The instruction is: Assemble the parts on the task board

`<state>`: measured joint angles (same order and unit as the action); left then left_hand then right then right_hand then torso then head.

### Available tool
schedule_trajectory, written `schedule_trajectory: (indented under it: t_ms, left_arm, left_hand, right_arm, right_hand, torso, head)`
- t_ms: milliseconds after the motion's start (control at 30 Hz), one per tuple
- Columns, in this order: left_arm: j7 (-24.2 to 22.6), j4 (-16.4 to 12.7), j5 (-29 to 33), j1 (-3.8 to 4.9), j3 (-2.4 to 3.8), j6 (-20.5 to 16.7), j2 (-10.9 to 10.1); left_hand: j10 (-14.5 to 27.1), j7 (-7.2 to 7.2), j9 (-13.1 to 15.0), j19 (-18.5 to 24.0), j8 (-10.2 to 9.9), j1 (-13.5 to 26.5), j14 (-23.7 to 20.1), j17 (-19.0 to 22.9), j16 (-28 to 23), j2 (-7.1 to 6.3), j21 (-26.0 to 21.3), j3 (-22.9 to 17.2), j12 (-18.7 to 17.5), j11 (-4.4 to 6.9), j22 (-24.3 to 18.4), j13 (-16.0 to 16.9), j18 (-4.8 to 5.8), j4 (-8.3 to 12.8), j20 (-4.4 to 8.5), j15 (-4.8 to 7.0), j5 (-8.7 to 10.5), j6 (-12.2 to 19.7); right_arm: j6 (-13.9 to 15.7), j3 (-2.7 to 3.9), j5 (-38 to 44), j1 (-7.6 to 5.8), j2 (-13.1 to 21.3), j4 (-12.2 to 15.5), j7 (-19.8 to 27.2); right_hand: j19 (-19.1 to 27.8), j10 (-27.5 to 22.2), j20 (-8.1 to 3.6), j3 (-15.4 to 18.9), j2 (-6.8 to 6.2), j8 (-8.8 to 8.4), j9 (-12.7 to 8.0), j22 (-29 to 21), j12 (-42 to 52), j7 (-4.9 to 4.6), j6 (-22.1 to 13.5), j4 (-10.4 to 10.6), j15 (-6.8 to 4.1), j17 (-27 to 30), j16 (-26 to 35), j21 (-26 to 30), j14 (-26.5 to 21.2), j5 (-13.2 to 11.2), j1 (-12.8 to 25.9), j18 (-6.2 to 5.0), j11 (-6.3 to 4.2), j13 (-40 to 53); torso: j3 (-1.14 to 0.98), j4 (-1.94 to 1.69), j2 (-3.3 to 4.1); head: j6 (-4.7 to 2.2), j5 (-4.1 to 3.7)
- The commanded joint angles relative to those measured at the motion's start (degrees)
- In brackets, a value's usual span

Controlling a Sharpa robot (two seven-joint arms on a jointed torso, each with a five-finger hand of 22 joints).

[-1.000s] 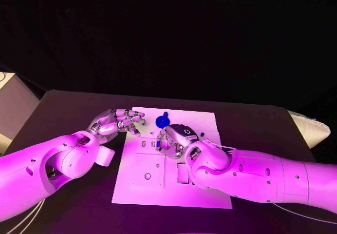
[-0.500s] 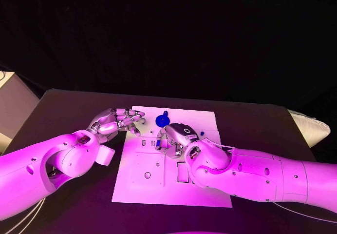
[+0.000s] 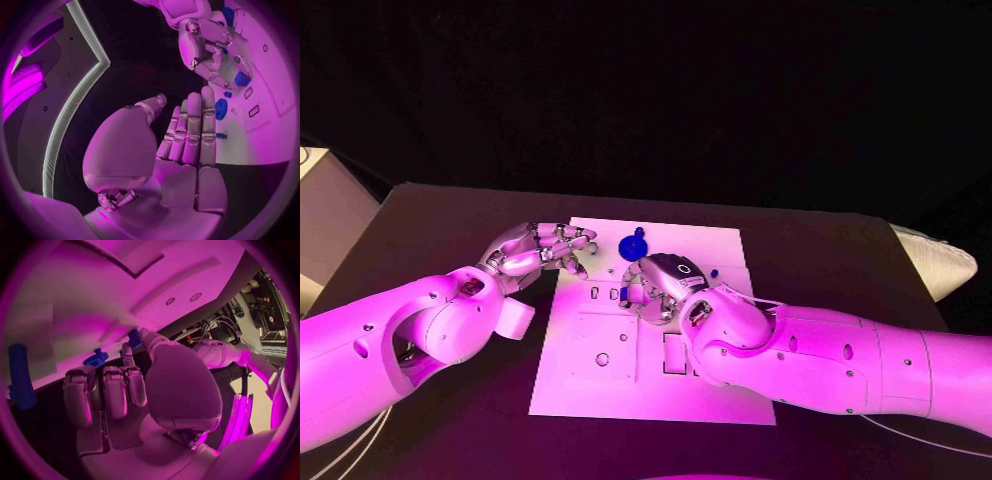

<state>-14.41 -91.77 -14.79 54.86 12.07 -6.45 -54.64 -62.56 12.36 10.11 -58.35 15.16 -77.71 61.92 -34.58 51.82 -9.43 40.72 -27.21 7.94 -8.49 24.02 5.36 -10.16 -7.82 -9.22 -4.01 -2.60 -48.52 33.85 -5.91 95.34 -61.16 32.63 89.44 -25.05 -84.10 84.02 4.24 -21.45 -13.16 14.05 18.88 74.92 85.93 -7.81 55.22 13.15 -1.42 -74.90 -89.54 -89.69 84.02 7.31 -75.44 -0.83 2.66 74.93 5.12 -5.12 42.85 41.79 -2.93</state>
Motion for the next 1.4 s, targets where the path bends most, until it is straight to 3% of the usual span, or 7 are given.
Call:
schedule_trajectory:
  t_ms: [33, 467, 767, 867, 933, 1067, 1400]
  left_arm:
    - [-0.1, 0.0, -0.1, -0.05, 0.03, 1.3, 0.2]
    - [-0.1, 0.2, -0.2, -0.15, 0.03, 1.4, 0.3]
    - [0.9, 0.5, -2.6, -0.30, 0.03, 0.8, 0.7]
    - [3.1, 0.7, -4.6, -0.32, 0.03, -0.5, 0.9]
    - [6.3, 0.9, -7.2, -0.30, 0.05, -1.7, 1.0]
    - [13.4, 1.7, -12.3, -0.21, 0.92, -2.1, 1.6]
    - [34.7, 5.5, -27.4, 2.89, 2.09, 6.5, 6.4]
  left_hand:
    - [0.5, 0.58, 0.1, 0.5, 0.0, -0.4, -0.2, 0.1, 0.2, 0.21, 0.2, 0.2, 0.2, -0.09, 0.1, 0.1, -0.23, -0.2, 0.09, -0.02, -0.23, 0.5]
    - [0.5, 0.54, 0.1, 0.6, 0.0, -0.3, -0.3, 0.1, 0.3, 0.27, 0.2, 0.2, 0.3, -0.07, 0.1, 0.1, -0.23, -0.2, 0.07, -0.03, -0.23, 0.5]
    - [-2.4, -0.15, 0.4, 0.5, 0.5, -0.7, 0.4, -0.1, 1.3, 0.39, 0.9, 0.4, 3.1, 0.85, 0.5, 1.4, -0.37, 0.1, 0.37, 0.60, -0.24, 0.2]
    - [-4.4, -1.58, 1.9, -0.5, 3.5, -0.1, 2.0, -1.9, 5.1, 1.08, 2.9, 2.0, 10.4, 2.38, 1.5, 5.8, -0.34, -0.1, 1.43, 1.85, -0.23, -1.8]
    - [-1.0, -3.51, 4.5, -2.5, 8.3, 0.2, 8.7, -13.8, 16.0, 2.41, 7.4, -1.7, 25.6, 3.58, 4.1, 16.6, -0.27, -0.1, 3.23, 3.70, -1.53, -2.3]
    - [3.3, -4.74, 9.6, -2.9, 16.3, 4.9, 16.2, -28.0, 25.8, 0.73, 12.8, -8.2, 41.8, 5.29, 7.3, 27.4, -0.33, -1.5, 3.97, 4.50, -0.47, -0.5]
    - [2.1, -5.26, 14.7, -3.2, 23.6, 13.3, 19.2, -34.0, 29.3, -0.42, 17.7, -6.1, 51.6, 5.69, 11.6, 34.7, -0.01, -7.8, 4.17, 4.79, -0.40, 2.4]
  right_arm:
    - [0.4, -0.02, 0.3, 0.05, 0.0, 0.0, 1.2]
    - [2.1, -0.05, 0.1, 0.14, 0.3, 0.6, 1.5]
    - [6.1, 0.01, -1.8, 0.28, 3.4, 3.5, 5.1]
    - [7.5, 0.13, -6.2, -0.16, 5.4, 4.9, 10.5]
    - [8.1, 0.26, -11.0, -0.81, 7.2, 5.9, 15.5]
    - [8.2, 0.41, -20.4, -2.55, 9.9, 7.0, 21.3]
    - [8.1, 0.95, -33.5, -7.22, 15.4, 5.2, 23.4]
  right_hand:
    - [-5.7, 2.4, 0.61, 0.9, -0.54, -0.38, -0.1, 14.8, -0.5, -0.10, -0.6, 0.2, 0.44, -13.5, 0.3, 0.1, 5.6, -0.3, 0.1, 0.72, 0.54, 11.6]
    - [-5.5, -0.1, 1.10, 4.9, -0.42, -1.82, -0.9, 14.4, -4.0, -0.73, -2.9, 1.2, 0.91, -13.2, 0.5, 0.6, 5.5, 0.2, -1.4, 0.58, 1.08, 8.9]
    - [-5.4, -0.6, 1.61, 12.9, 0.51, -3.69, -1.8, 14.2, -4.6, -1.33, -4.2, 3.6, 1.43, -12.9, 0.6, 0.8, 5.4, -2.3, -2.7, 0.51, 1.65, 8.1]
    - [-4.1, -1.2, 1.73, 12.9, 1.56, -4.12, -1.9, 12.3, -5.3, -1.56, -4.4, 3.3, 1.56, -11.9, 1.2, 3.4, 5.1, -0.7, -4.3, -0.18, 1.83, 7.6]
    - [-3.2, -2.2, 1.84, 11.5, 2.32, -4.28, -2.0, 10.8, -6.3, -1.70, -4.5, 2.9, 1.67, -11.8, 1.2, 5.5, 5.1, 2.5, -7.4, -0.71, 1.94, 6.7]
    - [-2.5, -2.6, 1.82, 10.0, 2.47, -3.94, -2.0, 9.8, -6.5, -1.65, -3.9, 2.7, 1.63, -11.4, 1.5, 7.0, 5.0, 3.3, -9.0, -1.08, 1.89, 6.4]
    - [-2.5, -2.8, 1.70, 8.7, 1.83, -3.27, -1.8, 9.7, -6.5, -1.54, -3.5, 2.9, 1.50, -11.5, 1.4, 7.2, 5.0, 5.6, -9.1, -1.10, 1.78, 6.2]
  torso:
    - [0.02, -0.02, 0.05]
    - [0.00, -0.04, 0.03]
    - [-0.08, -0.06, -0.21]
    - [-0.14, 0.19, -0.43]
    - [-0.30, 0.44, -0.73]
    - [-0.73, 0.68, -1.32]
    - [-1.49, 1.04, -3.20]
  head:
    - [0.03, -0.07]
    - [0.01, -0.09]
    - [-0.24, 0.29]
    - [-0.59, 0.54]
    - [-0.74, 0.77]
    - [-0.61, 1.30]
    - [-0.13, 1.42]
